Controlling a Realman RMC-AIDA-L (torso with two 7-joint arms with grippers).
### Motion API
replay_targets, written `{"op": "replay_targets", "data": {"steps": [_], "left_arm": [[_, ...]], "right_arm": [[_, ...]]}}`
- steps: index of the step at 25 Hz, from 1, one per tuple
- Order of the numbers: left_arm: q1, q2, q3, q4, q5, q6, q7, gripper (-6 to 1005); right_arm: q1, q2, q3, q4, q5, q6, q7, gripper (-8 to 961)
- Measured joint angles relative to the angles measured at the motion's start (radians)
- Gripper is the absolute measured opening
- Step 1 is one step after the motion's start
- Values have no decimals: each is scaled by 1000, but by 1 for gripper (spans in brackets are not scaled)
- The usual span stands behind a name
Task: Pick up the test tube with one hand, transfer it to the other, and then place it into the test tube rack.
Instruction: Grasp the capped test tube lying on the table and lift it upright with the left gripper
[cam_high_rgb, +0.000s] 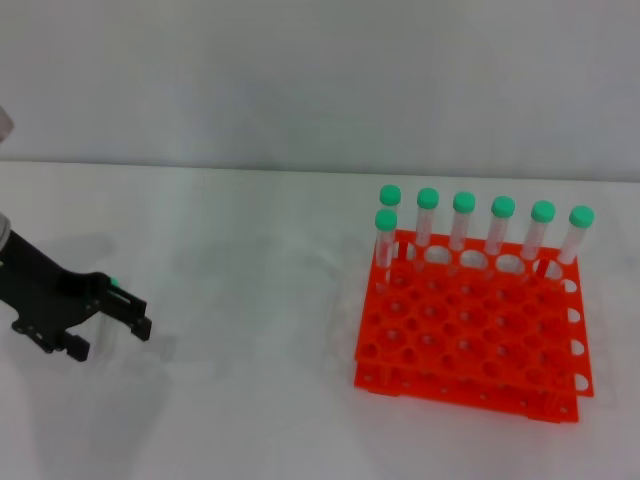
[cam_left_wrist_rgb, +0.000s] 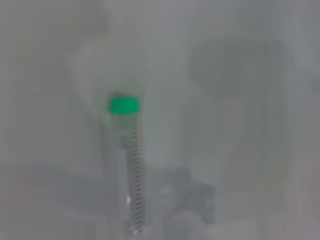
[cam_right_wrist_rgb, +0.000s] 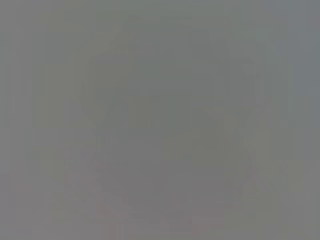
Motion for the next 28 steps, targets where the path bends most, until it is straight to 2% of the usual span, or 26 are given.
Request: {"op": "replay_targets", "data": {"steps": [9, 16, 28], "left_arm": [[3, -7, 0, 9, 86, -82, -30, 812], [7, -20, 0, 74, 158, -169, -63, 807], [11, -14, 0, 85, 167, -263, -68, 798]], "right_arm": [[2, 1, -6, 9, -6, 1, -1, 696], [-3, 2, -8, 12, -8, 8, -2, 696], [-3, 2, -2, 12, -4, 26, -4, 696]]}}
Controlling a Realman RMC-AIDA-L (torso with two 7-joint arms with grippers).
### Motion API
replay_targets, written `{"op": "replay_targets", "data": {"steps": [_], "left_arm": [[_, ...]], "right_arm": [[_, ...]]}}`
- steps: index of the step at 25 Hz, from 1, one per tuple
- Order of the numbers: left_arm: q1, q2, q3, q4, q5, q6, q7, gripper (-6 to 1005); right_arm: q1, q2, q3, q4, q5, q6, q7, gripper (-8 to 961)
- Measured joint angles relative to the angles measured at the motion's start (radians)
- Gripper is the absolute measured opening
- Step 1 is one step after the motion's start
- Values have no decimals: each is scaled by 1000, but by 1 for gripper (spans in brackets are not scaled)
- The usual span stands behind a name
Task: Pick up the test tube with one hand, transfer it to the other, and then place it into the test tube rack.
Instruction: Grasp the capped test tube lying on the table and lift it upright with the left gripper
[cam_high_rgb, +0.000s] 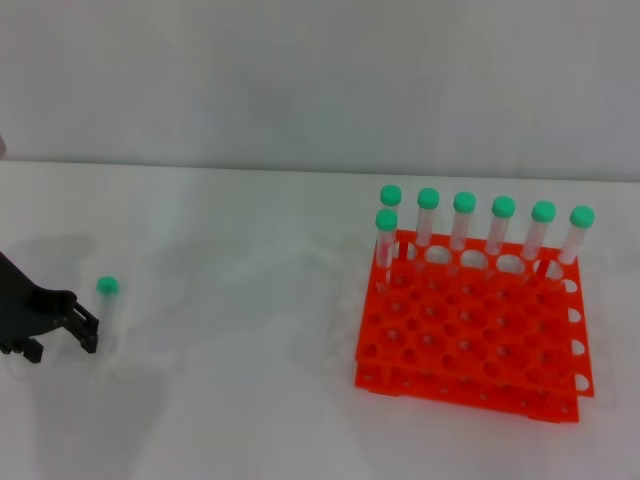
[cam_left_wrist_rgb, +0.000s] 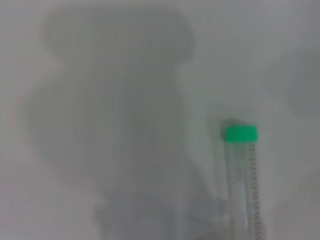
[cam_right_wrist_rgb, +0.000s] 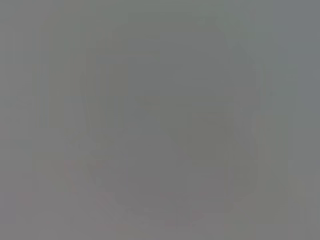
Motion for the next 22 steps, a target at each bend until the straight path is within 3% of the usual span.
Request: {"op": "replay_targets", "data": {"steps": [4, 6, 22], "left_arm": [[0, 2, 0, 0, 0, -18, -1, 795], [0, 0, 0, 3, -4, -29, 0, 583], [-3, 1, -2, 93, -2, -73, -28, 511]], "right_arm": [[1, 0, 2, 0, 2, 2, 0, 696], [3, 0, 2, 0, 3, 2, -1, 696], [6, 0, 2, -9, -1, 14, -13, 696]]}}
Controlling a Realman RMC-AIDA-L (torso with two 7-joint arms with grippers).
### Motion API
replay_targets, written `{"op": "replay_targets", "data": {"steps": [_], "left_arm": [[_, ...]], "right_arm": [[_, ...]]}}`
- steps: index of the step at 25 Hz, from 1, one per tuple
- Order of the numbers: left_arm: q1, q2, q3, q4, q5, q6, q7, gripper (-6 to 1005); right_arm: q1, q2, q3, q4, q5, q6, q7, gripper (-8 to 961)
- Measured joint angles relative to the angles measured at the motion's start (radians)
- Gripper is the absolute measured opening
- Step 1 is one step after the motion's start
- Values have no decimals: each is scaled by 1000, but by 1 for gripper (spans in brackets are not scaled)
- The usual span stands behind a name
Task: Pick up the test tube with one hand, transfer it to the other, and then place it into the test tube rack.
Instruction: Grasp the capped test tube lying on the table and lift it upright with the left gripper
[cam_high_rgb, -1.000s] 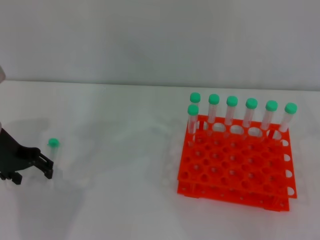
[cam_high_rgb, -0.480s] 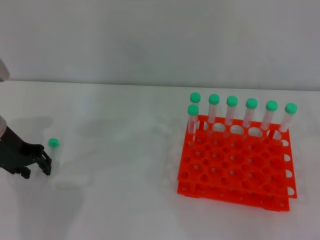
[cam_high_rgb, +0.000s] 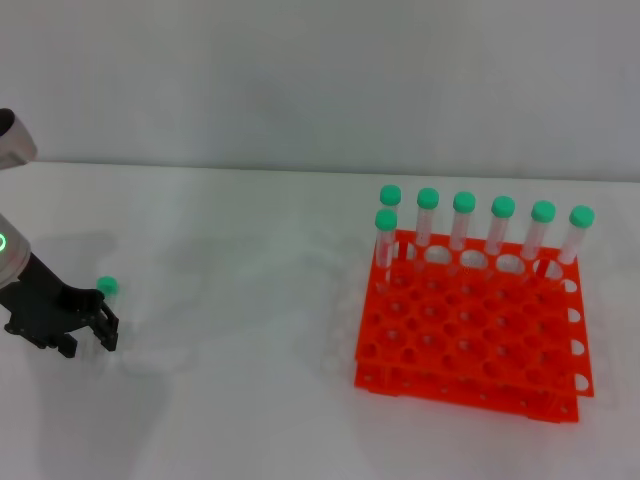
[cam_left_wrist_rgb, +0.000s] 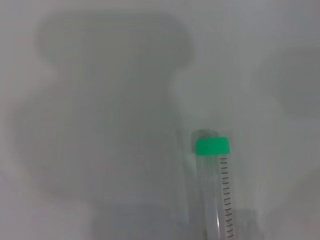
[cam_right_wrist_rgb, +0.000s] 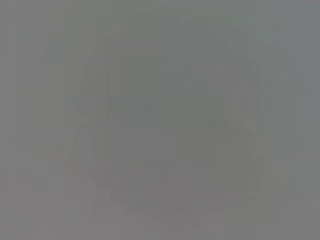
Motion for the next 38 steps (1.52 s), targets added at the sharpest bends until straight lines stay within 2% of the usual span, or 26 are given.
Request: {"op": "replay_targets", "data": {"steps": [6, 25, 31, 38], "left_arm": [[2, -7, 0, 3, 1, -5, -7, 499], [13, -9, 0, 25, 3, -29, -16, 460], [14, -10, 0, 26, 2, -29, -22, 240], [13, -10, 0, 34, 2, -30, -22, 215]], "right_arm": [[0, 0, -6, 0, 0, 0, 0, 696], [-2, 0, -7, 6, -3, 0, 0, 697], [0, 0, -7, 6, -3, 0, 0, 697], [0, 0, -9, 5, -3, 0, 0, 697]]}}
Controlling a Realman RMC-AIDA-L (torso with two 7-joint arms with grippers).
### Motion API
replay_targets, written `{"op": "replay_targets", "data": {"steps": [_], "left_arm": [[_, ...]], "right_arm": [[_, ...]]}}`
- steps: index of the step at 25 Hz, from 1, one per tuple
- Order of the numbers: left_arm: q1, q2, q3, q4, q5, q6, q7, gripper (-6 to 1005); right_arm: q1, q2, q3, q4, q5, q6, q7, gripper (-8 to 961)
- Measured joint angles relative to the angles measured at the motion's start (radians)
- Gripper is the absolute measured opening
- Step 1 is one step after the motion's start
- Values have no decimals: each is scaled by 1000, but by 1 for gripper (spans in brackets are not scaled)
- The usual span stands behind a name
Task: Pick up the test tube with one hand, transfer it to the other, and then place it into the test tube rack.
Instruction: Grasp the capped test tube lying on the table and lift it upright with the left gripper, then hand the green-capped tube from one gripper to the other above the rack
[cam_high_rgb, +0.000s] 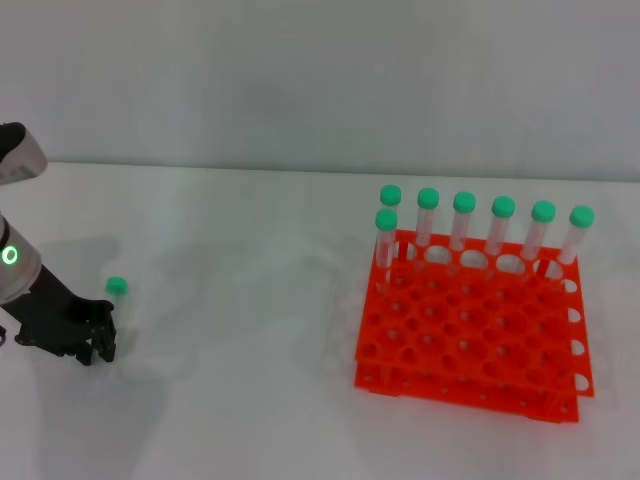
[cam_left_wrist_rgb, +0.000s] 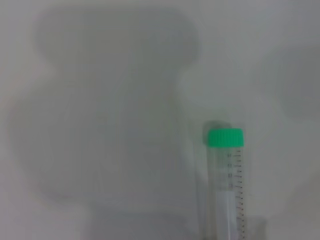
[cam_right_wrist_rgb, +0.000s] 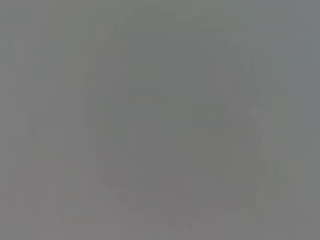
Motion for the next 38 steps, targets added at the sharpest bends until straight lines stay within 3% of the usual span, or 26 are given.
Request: {"op": "replay_targets", "data": {"steps": [7, 12, 16, 23, 24, 25, 27, 31, 35, 38], "left_arm": [[-8, 12, 0, -17, -48, 10, 33, 213], [-2, 28, 0, -34, -253, 61, 161, 214], [16, 30, 0, -34, -477, 140, 323, 215], [50, 4, 0, -30, -679, 235, 588, 213], [70, -15, 0, -30, -737, 282, 756, 214], [74, -19, 0, -29, -745, 288, 786, 214], [87, -34, 0, -30, -778, 301, 880, 215], [124, -74, 0, -47, -874, 309, 1079, 214], [171, -104, 0, -49, -979, 312, 1271, 214], [210, -130, 0, -49, -1049, 314, 1409, 215]], "right_arm": [[0, 0, -1, 0, -2, -1, 0, 697], [1, 0, -8, 0, -3, -10, 6, 697], [-4, 0, -71, -9, -3, -25, 8, 697], [-23, -5, -194, -51, -3, -28, 31, 696], [-31, -8, -223, -68, -3, -24, 51, 696], [-39, -13, -252, -85, -3, -18, 75, 696], [-52, -35, -324, -118, -6, -2, 143, 695], [-58, -104, -444, -176, -86, 19, 344, 694], [-35, -161, -464, -254, -262, 63, 557, 693], [-13, -181, -461, -324, -387, 82, 690, 692]]}}
